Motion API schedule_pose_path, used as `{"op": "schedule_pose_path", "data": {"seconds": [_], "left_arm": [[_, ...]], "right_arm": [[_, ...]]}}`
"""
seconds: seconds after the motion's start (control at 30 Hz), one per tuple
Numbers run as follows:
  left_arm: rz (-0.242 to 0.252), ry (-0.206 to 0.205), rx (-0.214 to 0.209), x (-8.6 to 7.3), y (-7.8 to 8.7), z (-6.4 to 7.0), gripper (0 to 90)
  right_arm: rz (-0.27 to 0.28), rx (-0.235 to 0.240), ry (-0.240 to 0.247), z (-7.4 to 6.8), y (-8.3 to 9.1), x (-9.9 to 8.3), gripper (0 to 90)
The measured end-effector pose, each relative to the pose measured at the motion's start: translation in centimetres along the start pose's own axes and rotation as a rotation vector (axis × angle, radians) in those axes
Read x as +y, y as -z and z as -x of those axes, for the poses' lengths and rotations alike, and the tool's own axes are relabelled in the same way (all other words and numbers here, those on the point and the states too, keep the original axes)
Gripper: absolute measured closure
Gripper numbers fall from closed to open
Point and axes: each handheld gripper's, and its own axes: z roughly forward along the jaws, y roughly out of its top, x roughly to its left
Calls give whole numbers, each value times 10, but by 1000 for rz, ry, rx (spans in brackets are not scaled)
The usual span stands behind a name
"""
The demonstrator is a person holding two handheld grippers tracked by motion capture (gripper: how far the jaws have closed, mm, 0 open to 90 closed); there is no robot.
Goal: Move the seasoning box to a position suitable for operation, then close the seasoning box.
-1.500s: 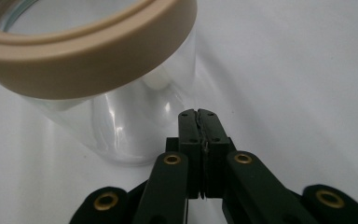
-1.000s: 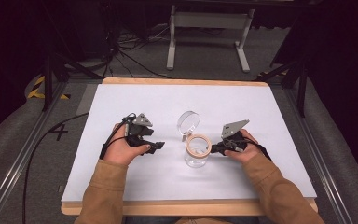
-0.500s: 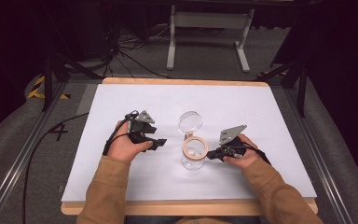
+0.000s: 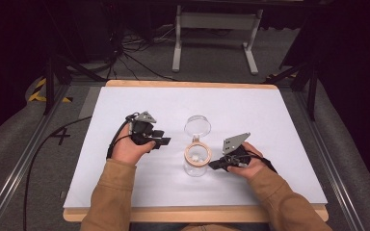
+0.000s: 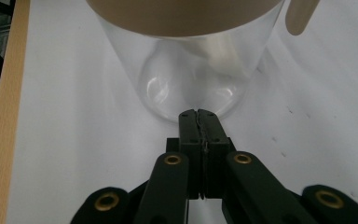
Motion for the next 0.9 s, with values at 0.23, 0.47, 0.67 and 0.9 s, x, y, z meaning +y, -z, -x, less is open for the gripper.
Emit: {"op": "schedule_pose_path", "data": {"seconds": [0.23,0.47,0.67,0.9], "left_arm": [[34,-15,-7,5,2,2,792],[99,-5,-4,14,2,4,897],[144,-10,-19,27,-4,7,897],[177,-17,-7,36,-16,14,896]], "right_arm": [[-7,-7,-11,-1,1,1,900],[28,-50,-40,-3,27,7,900],[83,-54,-47,-12,47,20,900],[134,-49,-58,-25,54,35,900]]}}
